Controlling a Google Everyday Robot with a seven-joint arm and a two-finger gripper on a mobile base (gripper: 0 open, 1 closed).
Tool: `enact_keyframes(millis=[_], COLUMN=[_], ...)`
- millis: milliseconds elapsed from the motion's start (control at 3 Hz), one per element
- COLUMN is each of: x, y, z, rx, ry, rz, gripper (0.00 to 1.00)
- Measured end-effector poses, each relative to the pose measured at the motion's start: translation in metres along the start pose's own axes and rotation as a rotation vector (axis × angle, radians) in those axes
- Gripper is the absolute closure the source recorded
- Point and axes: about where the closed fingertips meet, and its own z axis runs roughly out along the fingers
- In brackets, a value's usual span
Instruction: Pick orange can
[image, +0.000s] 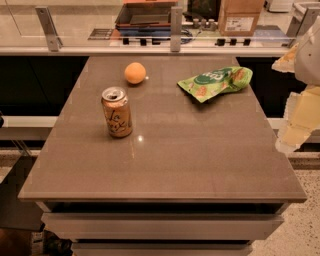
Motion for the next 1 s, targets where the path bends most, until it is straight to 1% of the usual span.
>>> enact_keyframes(millis=[333, 667, 1000], x=[0.000, 0.005, 0.018], y=[0.000, -0.006, 0.002], z=[0.000, -0.010, -0.022], rx=[0.000, 0.052, 0.127], ry=[0.000, -0.075, -0.212], rz=[0.000, 0.083, 0.222], gripper=[0.00, 0.00, 0.00])
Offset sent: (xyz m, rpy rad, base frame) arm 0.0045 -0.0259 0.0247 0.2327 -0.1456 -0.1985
